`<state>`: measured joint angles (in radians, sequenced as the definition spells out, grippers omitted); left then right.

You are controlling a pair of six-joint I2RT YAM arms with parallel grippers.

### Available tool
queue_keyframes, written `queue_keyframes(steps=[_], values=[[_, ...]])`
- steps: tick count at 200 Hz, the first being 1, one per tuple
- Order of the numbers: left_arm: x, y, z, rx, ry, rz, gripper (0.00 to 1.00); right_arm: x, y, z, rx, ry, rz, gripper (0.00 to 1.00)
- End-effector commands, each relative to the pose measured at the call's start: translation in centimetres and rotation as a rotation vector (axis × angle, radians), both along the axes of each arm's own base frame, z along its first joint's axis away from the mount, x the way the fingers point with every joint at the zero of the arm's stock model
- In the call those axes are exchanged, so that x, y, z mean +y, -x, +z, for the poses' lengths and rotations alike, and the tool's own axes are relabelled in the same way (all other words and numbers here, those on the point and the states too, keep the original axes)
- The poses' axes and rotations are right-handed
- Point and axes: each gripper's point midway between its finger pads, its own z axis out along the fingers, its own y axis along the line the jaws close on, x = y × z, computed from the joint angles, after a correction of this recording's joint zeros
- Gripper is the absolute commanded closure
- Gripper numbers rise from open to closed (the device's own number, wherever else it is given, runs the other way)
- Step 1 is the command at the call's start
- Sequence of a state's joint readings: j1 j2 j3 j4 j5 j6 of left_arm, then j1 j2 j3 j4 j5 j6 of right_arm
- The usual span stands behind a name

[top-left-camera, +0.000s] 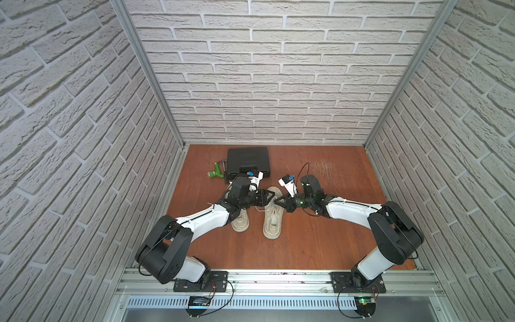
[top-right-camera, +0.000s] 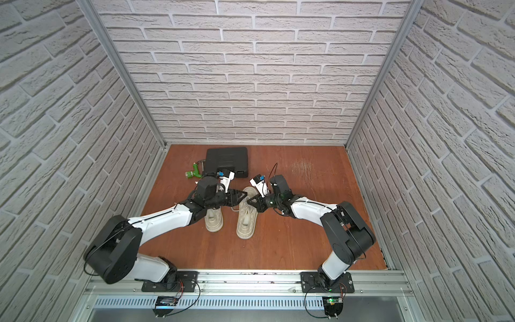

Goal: Tie the shoes
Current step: Wrap the shoelace around the shoelace.

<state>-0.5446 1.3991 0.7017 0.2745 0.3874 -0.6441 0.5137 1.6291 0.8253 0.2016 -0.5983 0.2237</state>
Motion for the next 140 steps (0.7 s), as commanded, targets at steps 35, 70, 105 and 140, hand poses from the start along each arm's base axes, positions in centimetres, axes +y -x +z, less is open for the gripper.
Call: queue_keyframes(steps=[35,70,105,140], values=[[6.0,0.0,0.8,-0.04,-0.435,-0.136,0.42,0.2,-0.4,1.6,-0.068,0.016,0.012,0.98],[6.7,-0.9,-0.6,-0.054,-0.667,-0.331,0.41,0.3,-0.4,1.6,-0.068,0.015,0.016,0.97],[6.9,-1.7,-3.9,0.018,-0.798,-0.496,0.4,0.5,-0.2,1.5,-0.067,0.021,0.025,0.97],[7.1,-2.6,-7.2,0.085,-0.875,-0.599,0.41,0.7,-0.2,1.4,-0.063,0.021,0.028,0.97]])
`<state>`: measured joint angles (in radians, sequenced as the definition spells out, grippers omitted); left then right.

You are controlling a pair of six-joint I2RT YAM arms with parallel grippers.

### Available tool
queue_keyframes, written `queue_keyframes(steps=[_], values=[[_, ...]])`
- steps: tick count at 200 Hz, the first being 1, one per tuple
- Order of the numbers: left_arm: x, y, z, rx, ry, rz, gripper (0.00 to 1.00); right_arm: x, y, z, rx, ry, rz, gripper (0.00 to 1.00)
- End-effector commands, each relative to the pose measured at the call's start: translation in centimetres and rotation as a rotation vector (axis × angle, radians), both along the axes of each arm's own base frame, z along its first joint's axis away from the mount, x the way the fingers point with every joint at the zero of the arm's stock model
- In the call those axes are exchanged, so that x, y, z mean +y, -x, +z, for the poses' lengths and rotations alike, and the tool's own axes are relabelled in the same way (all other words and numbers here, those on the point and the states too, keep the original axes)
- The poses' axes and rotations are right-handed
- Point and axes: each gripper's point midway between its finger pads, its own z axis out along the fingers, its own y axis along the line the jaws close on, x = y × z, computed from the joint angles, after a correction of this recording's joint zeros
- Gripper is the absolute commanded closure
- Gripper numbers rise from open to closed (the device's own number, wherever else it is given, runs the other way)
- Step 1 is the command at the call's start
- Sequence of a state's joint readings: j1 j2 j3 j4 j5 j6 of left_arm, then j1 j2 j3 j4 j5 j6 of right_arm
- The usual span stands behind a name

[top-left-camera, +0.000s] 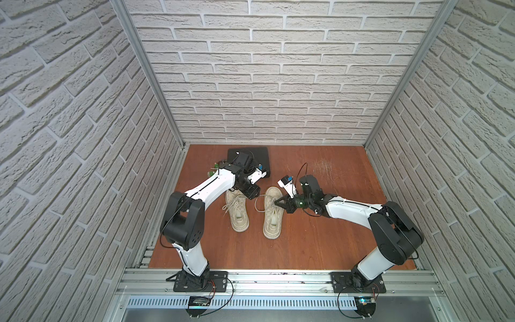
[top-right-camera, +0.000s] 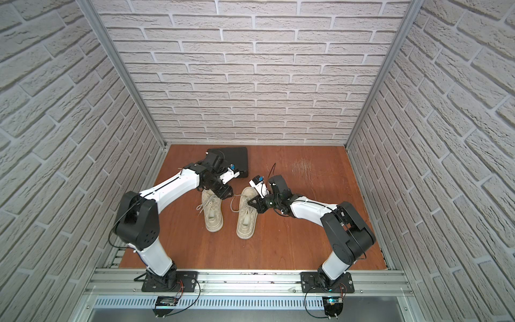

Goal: Tie the shoes
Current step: Wrap the shoelace around the shoelace.

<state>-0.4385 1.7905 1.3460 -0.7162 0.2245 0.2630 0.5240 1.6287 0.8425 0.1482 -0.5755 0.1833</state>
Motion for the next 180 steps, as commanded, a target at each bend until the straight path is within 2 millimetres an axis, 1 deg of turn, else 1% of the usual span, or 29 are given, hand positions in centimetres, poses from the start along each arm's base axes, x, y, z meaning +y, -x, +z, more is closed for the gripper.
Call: queue_keyframes(steps=[1,22,68,88,126,149,169,180], values=[[1.1,0.8,-1.5,0.06,-0.101,-0.111,0.41,0.7,-0.4,1.8,-0.055,-0.022,0.015,0.97],[0.8,-0.1,-2.2,0.063,-0.112,-0.137,0.41,0.8,-0.5,1.9,-0.058,-0.023,0.016,0.97],[0.7,-1.1,-4.1,0.095,-0.156,-0.163,0.41,0.9,-0.5,1.9,-0.054,-0.024,0.015,0.97],[0.6,-1.8,-4.5,0.084,-0.167,-0.167,0.42,0.9,-0.4,1.8,-0.053,-0.02,0.018,0.97],[0.0,-3.0,-5.2,0.062,-0.187,-0.181,0.46,0.9,-0.4,1.8,-0.051,-0.02,0.017,0.97],[-0.2,-3.6,-5.5,0.044,-0.198,-0.184,0.53,0.9,-0.4,1.8,-0.049,-0.02,0.018,0.97],[-0.2,-3.8,-5.7,0.031,-0.202,-0.183,0.57,0.9,-0.4,1.7,-0.048,-0.02,0.018,0.97],[-0.3,-3.8,-5.9,0.031,-0.204,-0.183,0.57,0.9,-0.4,1.7,-0.048,-0.02,0.017,0.97]])
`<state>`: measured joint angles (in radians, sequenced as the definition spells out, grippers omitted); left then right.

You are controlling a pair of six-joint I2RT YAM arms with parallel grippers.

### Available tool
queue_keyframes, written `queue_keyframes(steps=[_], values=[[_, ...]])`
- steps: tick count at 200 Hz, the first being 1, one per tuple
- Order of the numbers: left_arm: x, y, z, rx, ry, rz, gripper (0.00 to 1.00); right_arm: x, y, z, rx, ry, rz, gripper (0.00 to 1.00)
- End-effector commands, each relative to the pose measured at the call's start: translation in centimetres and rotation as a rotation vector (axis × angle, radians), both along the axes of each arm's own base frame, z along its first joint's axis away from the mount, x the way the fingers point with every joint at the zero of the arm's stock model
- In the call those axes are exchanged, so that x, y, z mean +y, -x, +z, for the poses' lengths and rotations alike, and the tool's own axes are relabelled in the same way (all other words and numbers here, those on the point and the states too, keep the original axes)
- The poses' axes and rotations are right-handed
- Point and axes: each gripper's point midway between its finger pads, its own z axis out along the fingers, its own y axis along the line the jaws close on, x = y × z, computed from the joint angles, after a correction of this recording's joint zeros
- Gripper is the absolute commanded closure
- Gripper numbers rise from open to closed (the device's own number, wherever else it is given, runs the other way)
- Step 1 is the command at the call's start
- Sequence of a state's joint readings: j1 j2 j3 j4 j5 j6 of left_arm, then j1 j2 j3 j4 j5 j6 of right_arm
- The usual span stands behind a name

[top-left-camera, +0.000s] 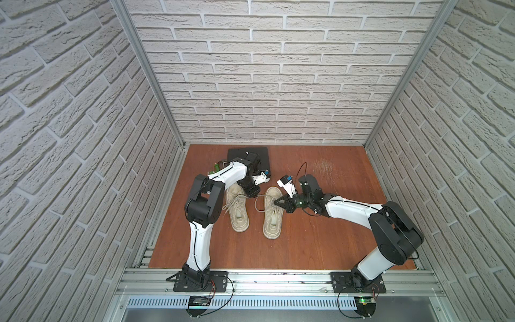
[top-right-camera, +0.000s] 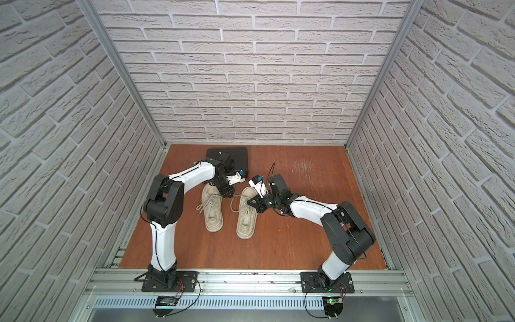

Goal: Tie the shoes
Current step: Wrap the shoelace around the shoelace.

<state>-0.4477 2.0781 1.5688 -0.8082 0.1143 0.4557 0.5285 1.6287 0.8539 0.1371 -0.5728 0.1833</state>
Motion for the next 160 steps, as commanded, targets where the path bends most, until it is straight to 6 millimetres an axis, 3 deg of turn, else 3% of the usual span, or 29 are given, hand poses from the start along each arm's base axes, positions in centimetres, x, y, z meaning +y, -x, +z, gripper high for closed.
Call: queue_keyframes(steps=[1,56,85,104,134,160], values=[[-0.4,-0.4,-0.4,-0.016,-0.011,-0.019,0.57,0.7,-0.4,1.5,-0.047,-0.02,0.014,0.97],[-0.3,-0.6,-2.1,-0.052,-0.062,-0.03,0.58,0.7,-0.4,1.3,-0.045,-0.02,0.01,0.97],[-0.1,-0.7,-2.5,-0.067,-0.075,-0.027,0.64,0.8,-0.4,1.3,-0.043,-0.022,0.01,0.97],[-0.1,-0.7,-2.8,-0.067,-0.069,-0.025,0.71,0.8,-0.4,1.4,-0.045,-0.023,0.01,0.97],[-0.2,-0.6,-2.9,-0.077,-0.061,-0.021,0.91,0.8,-0.5,1.5,-0.045,-0.024,0.006,0.97],[-0.4,-0.7,-0.6,-0.131,-0.017,0.007,1.0,0.7,-0.7,1.5,-0.043,-0.019,-0.01,0.97]])
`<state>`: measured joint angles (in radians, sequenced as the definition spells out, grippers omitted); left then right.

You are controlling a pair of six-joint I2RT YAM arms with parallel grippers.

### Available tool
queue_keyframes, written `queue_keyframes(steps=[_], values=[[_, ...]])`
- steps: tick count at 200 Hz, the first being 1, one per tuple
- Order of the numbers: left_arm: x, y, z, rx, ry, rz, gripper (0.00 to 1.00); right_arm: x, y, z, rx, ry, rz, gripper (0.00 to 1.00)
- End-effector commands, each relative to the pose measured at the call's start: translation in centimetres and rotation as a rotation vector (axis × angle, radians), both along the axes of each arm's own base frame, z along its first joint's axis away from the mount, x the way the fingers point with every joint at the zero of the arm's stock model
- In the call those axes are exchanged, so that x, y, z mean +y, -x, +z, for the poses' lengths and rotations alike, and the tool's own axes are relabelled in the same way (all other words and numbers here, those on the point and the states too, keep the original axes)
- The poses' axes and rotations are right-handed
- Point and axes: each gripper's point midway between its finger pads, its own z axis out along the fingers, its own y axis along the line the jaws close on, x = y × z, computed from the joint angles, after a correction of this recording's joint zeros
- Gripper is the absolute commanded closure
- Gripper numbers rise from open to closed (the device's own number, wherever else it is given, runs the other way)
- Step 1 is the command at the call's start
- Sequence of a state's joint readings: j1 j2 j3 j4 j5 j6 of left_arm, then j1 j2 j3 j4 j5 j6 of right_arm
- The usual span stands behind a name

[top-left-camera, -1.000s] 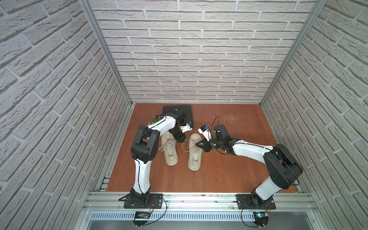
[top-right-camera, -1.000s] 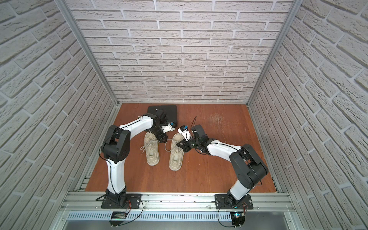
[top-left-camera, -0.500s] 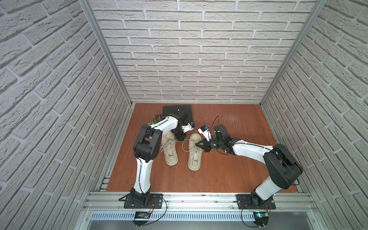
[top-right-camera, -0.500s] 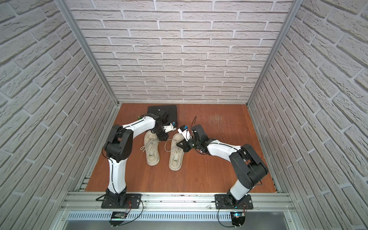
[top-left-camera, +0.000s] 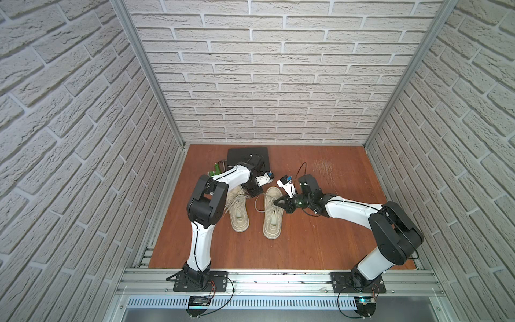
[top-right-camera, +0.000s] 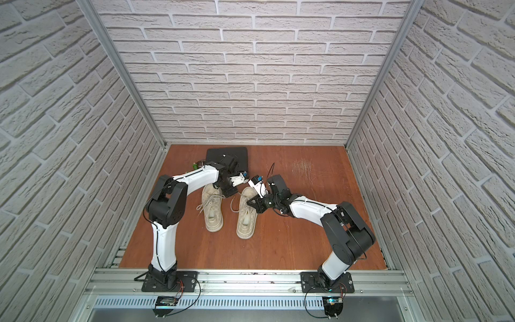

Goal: Tie the shoes
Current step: Wrap the shoelace around the shoelace.

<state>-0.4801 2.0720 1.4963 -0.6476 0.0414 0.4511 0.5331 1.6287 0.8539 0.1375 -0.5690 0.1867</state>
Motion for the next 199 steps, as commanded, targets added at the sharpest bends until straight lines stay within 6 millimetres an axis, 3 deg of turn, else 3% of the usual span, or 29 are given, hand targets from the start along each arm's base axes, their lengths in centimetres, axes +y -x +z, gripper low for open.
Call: queue_keyframes(steps=[1,44,70,117,199], values=[[0.5,0.7,0.7,-0.018,0.007,0.02,1.0,0.6,-0.8,1.5,-0.044,-0.02,-0.01,0.97],[0.5,1.0,8.8,-0.173,0.139,0.1,1.0,-0.1,-1.4,1.5,-0.039,0.004,-0.067,0.97],[0.3,2.4,11.8,-0.203,0.207,0.124,1.0,-0.1,-1.6,1.4,-0.023,0.002,-0.089,0.97],[0.2,6.6,13.2,-0.187,0.224,0.177,1.0,-0.5,-1.8,1.7,0.001,0.013,-0.125,0.97],[-3.1,14.0,15.5,-0.146,0.361,0.101,1.0,-0.7,-1.4,2.9,0.04,0.032,-0.126,0.97]])
